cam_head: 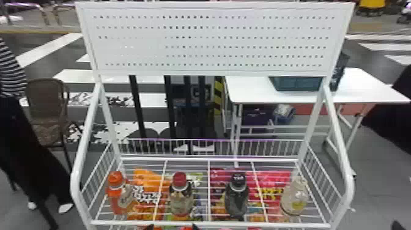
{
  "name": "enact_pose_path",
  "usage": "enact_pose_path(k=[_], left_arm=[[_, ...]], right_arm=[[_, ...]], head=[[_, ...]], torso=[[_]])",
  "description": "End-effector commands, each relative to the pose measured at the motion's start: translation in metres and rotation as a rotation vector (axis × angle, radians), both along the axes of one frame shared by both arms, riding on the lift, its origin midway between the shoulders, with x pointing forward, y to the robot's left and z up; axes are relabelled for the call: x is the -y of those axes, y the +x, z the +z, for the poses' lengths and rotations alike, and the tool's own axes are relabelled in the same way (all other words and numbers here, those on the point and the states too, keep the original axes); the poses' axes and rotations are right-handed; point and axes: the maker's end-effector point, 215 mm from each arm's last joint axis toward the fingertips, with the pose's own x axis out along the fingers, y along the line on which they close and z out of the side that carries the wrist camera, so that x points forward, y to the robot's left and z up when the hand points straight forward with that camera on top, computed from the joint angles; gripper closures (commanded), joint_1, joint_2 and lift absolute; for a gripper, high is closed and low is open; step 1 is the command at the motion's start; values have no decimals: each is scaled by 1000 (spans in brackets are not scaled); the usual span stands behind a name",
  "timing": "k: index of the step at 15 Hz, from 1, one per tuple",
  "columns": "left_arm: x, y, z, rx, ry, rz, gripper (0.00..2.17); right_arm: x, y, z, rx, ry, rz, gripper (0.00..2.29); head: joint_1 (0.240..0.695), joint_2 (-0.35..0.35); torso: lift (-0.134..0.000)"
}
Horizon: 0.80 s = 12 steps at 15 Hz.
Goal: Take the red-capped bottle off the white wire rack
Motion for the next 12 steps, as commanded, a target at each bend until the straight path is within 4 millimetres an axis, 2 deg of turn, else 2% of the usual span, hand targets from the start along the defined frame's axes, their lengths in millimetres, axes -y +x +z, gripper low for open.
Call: enact_pose_path(k=[1, 4, 12], left_arm=[[27, 16, -11, -2, 8, -31, 46], [35, 46, -23, -8, 33, -14, 60], [6, 100, -33, -36, 70, 61, 66]], right_arm=[[1, -2, 1, 2, 1, -2, 171], [5, -5, -1, -1, -6, -9, 171], [9, -4, -1, 2, -14, -9, 171]], head=[[499, 0], [499, 0], [499, 0]], torso=[[0], [0], [0]])
